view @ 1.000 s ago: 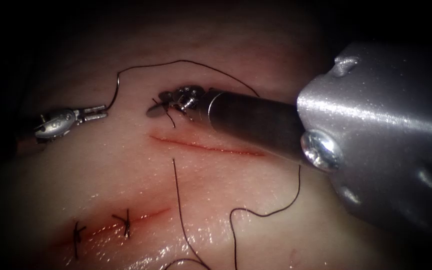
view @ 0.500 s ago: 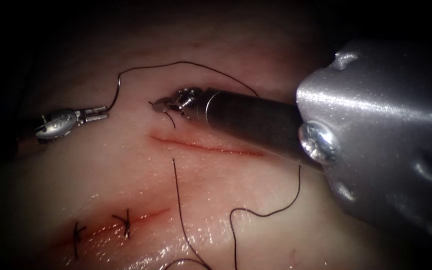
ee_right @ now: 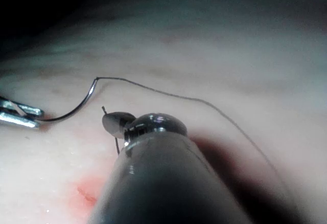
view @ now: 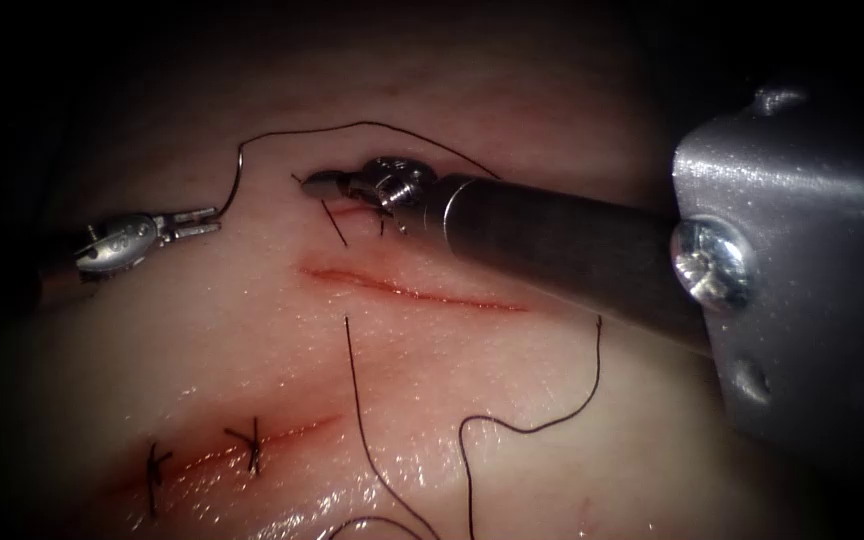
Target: Wound Closure
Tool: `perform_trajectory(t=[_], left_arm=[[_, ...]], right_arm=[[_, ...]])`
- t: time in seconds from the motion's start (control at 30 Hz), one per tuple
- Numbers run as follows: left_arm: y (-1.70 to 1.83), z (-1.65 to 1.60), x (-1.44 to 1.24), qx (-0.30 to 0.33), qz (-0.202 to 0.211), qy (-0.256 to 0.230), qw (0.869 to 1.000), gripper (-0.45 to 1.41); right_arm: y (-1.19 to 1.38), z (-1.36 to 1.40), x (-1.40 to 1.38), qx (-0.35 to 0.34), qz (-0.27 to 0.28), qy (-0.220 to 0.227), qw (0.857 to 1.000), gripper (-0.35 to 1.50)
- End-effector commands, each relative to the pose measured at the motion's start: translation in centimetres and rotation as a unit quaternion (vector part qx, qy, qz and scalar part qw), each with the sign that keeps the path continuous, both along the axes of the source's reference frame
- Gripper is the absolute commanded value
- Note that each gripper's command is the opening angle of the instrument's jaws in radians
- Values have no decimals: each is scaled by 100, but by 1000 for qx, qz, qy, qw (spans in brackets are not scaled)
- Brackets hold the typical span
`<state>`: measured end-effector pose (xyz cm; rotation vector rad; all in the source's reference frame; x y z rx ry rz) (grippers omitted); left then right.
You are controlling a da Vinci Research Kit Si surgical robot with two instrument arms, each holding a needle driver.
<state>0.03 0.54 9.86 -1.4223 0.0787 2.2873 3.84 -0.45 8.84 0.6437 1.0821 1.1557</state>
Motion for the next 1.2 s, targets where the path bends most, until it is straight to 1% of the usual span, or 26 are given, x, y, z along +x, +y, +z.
perform_trajectory(t=[0.03,0.27,0.43,0.57,0.83,0.93,1.0,1.03,1.07,1.1,1.13,1.17,1.2], left_arm=[[4,7,-5,-1,1,0,1000,-45],[8,12,-11,1,3,5,1000,-45],[12,16,-13,7,1,5,1000,-45],[16,19,-14,8,4,7,1000,-45],[17,20,-16,13,2,5,1000,-45],[17,20,-17,21,-3,1,1000,-45],[18,20,-18,38,-12,-6,999,-45],[19,20,-19,53,-21,-11,998,-45],[19,19,-19,70,-32,-17,997,-28],[19,18,-20,96,-51,-24,994,4],[19,17,-21,104,-59,-23,993,31],[18,16,-22,106,-63,-21,992,51],[18,14,-22,109,-66,-20,992,66]], right_arm=[[6,-1,5,-6,1,5,1000,-35],[20,-14,-9,-42,23,32,998,-35],[20,-19,-9,-50,24,36,998,-35],[25,-24,-12,-63,38,46,996,-35],[36,-34,-18,-64,47,53,995,-35],[33,-34,-16,-65,46,54,995,-35],[30,-34,-15,-80,43,48,995,-33],[30,-34,-15,-92,42,43,994,2],[30,-33,-15,-100,40,42,993,49],[31,-33,-16,-103,40,41,993,84],[32,-32,-17,-109,40,42,992,106],[32,-32,-19,-119,40,42,991,116],[32,-33,-21,-122,42,44,991,123]])
